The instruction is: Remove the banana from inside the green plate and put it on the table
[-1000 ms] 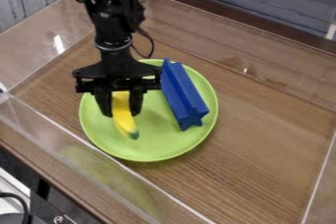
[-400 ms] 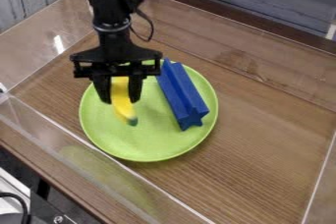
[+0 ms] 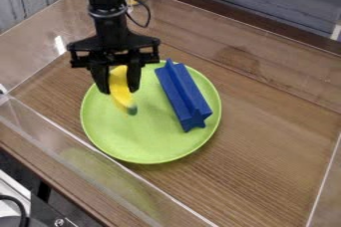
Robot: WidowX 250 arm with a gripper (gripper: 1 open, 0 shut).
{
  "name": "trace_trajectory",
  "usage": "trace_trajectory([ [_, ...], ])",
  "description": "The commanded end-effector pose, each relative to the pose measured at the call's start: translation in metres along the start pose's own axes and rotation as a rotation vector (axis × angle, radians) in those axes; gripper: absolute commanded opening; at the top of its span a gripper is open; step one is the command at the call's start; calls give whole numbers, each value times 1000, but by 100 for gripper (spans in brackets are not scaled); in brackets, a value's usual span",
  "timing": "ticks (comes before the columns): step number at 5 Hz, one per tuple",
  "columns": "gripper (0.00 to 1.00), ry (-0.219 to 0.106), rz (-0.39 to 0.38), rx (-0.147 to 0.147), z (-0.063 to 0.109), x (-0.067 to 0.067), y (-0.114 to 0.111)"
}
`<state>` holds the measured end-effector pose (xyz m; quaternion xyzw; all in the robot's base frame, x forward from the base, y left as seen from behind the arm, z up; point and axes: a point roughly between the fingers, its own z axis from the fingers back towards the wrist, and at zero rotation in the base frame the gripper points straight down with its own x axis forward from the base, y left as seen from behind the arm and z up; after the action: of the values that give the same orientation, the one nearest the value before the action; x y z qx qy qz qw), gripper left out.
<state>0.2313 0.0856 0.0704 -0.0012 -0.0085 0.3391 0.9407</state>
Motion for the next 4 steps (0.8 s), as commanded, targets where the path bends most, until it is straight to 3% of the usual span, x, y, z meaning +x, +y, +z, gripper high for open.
trace_trajectory([
  [1,0,-56,44,-28,15,18,2],
  [4,0,-77,148,-71,12,63,14],
])
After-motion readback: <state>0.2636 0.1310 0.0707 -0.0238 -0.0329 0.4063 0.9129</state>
